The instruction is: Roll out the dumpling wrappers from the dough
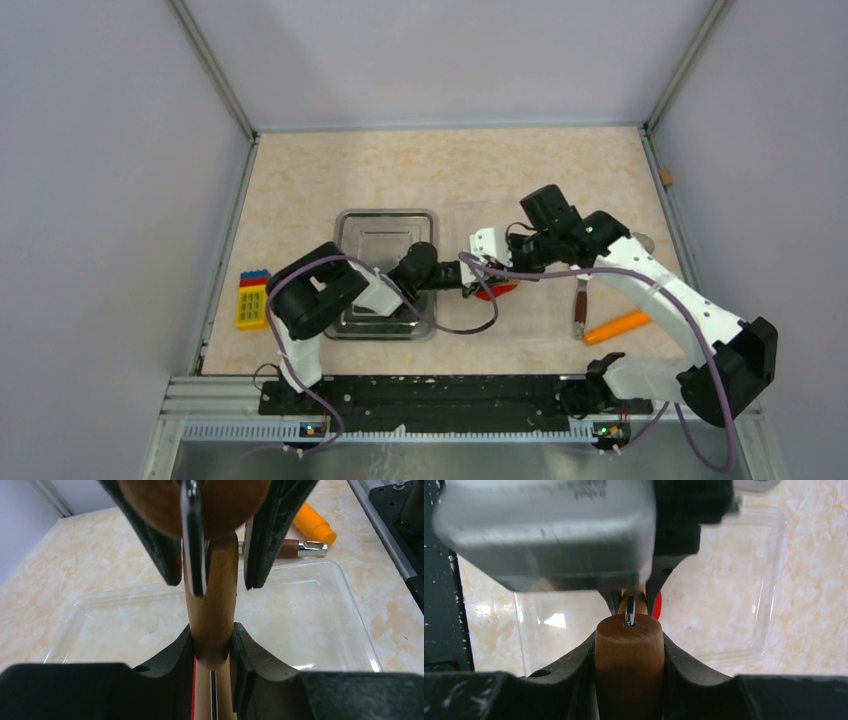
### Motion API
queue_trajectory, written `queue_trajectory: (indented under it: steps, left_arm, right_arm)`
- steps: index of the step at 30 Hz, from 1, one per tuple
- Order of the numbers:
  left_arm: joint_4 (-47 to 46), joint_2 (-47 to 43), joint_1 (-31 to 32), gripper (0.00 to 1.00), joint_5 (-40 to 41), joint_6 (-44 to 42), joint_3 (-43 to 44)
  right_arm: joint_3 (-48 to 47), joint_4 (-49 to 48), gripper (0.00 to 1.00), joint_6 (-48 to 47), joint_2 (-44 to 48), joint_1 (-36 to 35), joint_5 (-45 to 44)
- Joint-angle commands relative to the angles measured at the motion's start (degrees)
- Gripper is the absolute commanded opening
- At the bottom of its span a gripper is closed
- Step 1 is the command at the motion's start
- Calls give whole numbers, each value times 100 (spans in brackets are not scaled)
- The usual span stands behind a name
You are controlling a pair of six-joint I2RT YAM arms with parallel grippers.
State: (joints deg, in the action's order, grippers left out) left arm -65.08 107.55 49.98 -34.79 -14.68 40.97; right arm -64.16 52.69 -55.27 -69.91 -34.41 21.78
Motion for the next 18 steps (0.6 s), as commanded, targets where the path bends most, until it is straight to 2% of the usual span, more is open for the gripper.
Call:
queue_trajectory:
  steps: [1,7,18]
  left_arm:
    - [-624,239,113,0,473,45,-115]
    - [-868,420,209,0,1000,33,-99]
    - [-831,228,214,0,1191,-122,-410]
  right_arm:
    - [39,-139,0,-416,345,-513,-98]
    - [97,-295,0,-632,217,-876,-309]
    - [296,-754,0,-590,21,-892,-199]
